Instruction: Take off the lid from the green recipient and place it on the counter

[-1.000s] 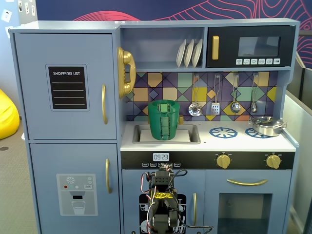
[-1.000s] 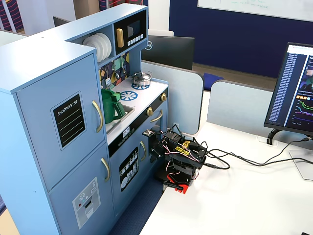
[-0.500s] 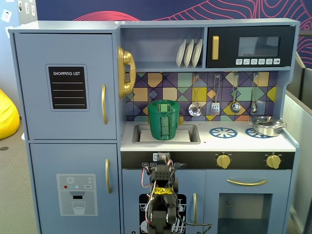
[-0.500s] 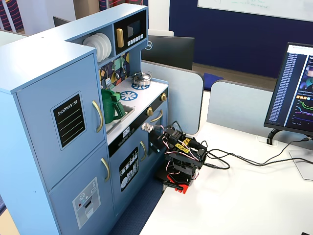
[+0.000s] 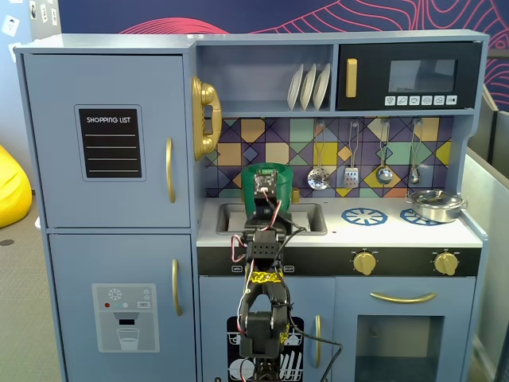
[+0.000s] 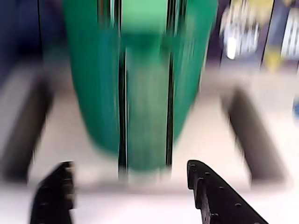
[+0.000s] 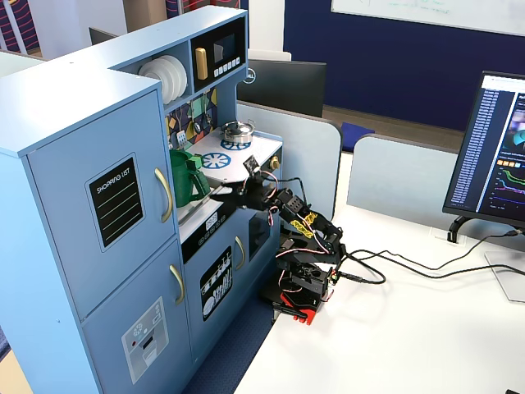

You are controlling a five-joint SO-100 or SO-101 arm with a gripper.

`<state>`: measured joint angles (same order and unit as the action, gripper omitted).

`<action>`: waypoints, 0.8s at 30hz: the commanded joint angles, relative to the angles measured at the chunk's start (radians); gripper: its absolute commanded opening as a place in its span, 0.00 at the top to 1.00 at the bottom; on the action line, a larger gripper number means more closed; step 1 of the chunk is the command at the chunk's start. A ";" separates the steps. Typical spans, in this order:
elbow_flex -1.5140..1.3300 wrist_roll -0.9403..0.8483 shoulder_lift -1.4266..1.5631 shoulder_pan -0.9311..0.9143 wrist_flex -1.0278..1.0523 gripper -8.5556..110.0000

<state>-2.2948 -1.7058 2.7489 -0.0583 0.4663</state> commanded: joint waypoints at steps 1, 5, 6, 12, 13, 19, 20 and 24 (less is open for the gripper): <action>0.127 0.005 -0.055 0.025 -0.080 0.66; 0.195 -0.011 -0.127 0.026 -0.137 0.65; 0.213 -0.017 -0.149 0.023 -0.152 0.65; 0.304 -0.040 -0.249 0.005 -0.169 0.64; 0.318 -0.041 -0.264 0.003 -0.169 0.64; 0.402 -0.046 -0.371 -0.021 -0.184 0.64; 0.419 -0.048 -0.391 -0.029 -0.184 0.65; 0.476 -0.043 -0.446 -0.052 -0.183 0.64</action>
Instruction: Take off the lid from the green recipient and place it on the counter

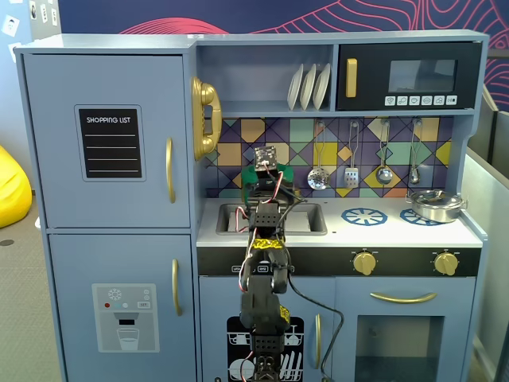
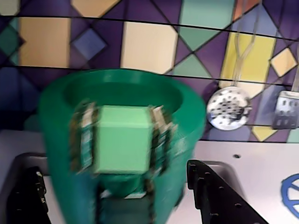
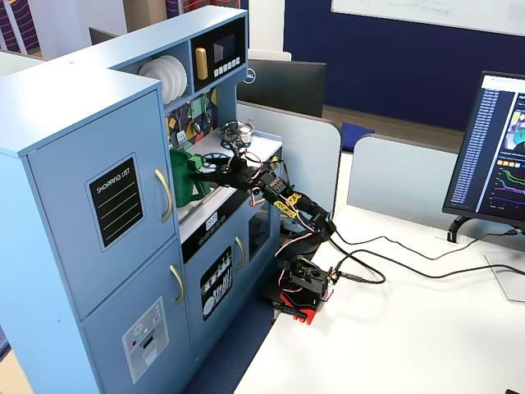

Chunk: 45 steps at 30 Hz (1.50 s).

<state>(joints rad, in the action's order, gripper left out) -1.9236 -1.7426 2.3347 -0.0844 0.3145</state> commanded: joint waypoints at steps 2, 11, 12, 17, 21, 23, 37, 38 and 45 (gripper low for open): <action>0.123 -0.002 -0.046 -0.026 -0.026 0.64; 0.170 0.002 -0.083 0.029 -0.023 0.65; 0.176 -0.002 -0.091 0.031 -0.023 0.66; 0.204 0.009 -0.117 0.038 -0.023 0.66; 0.215 0.023 -0.129 0.038 -0.017 0.67; 0.218 0.035 -0.133 0.038 -0.017 0.71; 0.224 0.114 -0.130 0.067 0.026 0.93; 0.229 0.117 -0.130 0.069 0.026 0.93; 0.314 0.100 -0.156 0.063 0.026 0.93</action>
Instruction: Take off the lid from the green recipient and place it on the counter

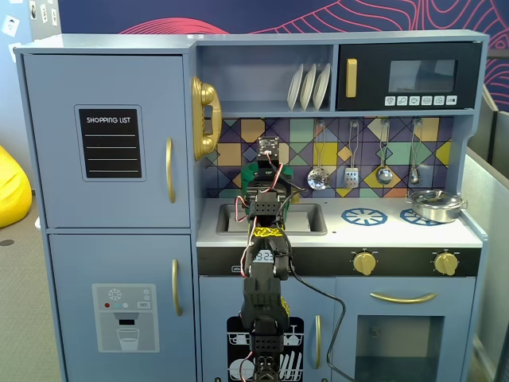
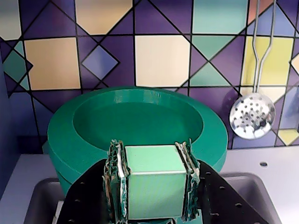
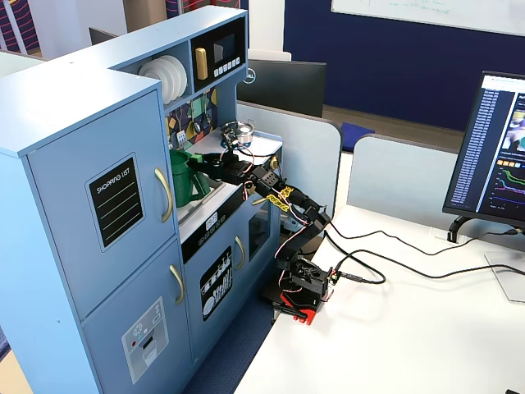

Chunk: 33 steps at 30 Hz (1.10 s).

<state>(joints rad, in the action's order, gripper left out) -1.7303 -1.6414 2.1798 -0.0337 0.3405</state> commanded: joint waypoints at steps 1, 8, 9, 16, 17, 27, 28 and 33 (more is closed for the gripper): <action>0.143 -0.008 -0.008 0.009 0.003 0.93; 0.218 -0.038 -0.002 -0.046 0.040 0.93; 0.216 -0.041 0.008 -0.067 0.044 0.93; 0.207 0.000 0.054 -0.342 0.080 0.93; 0.198 0.005 0.055 -0.385 0.080 0.93; -0.094 -0.003 0.084 -0.588 -0.091 0.93; -0.133 -0.002 0.077 -0.592 -0.138 0.93; -0.256 -0.002 0.018 -0.583 -0.318 0.93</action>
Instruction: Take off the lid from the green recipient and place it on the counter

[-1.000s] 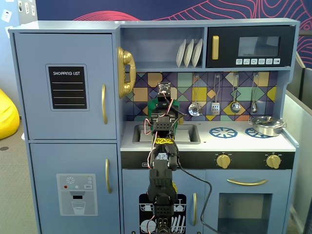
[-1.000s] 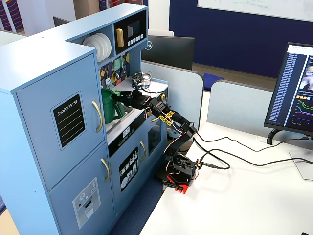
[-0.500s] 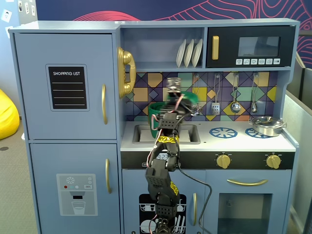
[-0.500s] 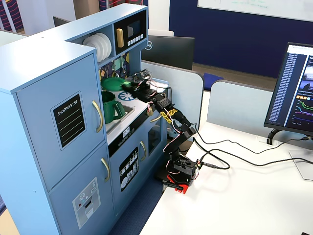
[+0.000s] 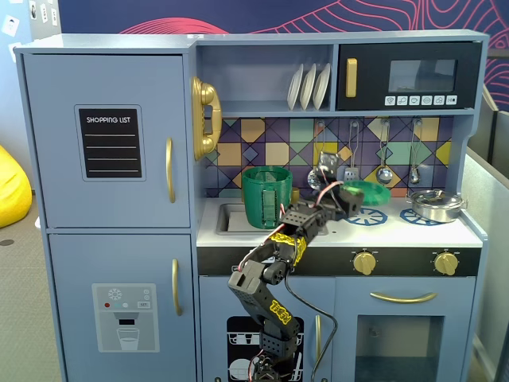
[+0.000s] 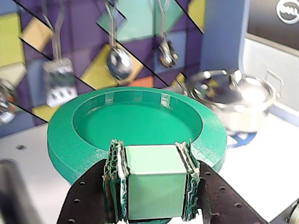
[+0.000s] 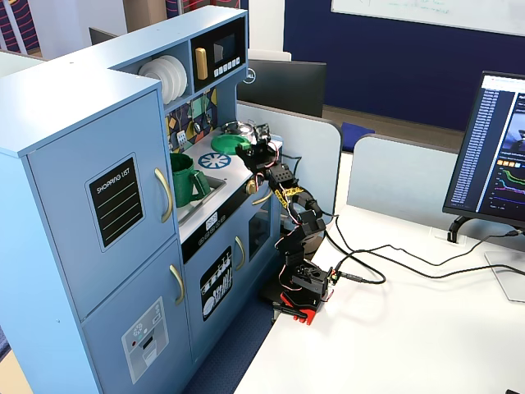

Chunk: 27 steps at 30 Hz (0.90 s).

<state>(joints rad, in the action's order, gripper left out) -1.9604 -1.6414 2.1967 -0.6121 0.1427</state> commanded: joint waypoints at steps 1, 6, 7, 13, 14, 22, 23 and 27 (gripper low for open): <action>-0.043 -0.005 -0.011 -0.002 -0.147 0.93; -0.110 -0.032 -0.078 0.017 -0.259 0.93; -0.114 -0.032 -0.094 0.017 -0.270 0.93; -0.164 -0.043 -0.147 0.026 -0.341 0.93; -0.172 -0.049 -0.158 0.029 -0.356 0.93; -0.192 -0.072 -0.192 0.044 -0.383 0.93; -0.195 -0.091 -0.195 0.048 -0.383 0.93; -0.195 -0.078 -0.195 0.046 -0.388 0.79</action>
<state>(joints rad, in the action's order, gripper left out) -2.1644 -1.7150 1.9942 -0.5768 -0.2040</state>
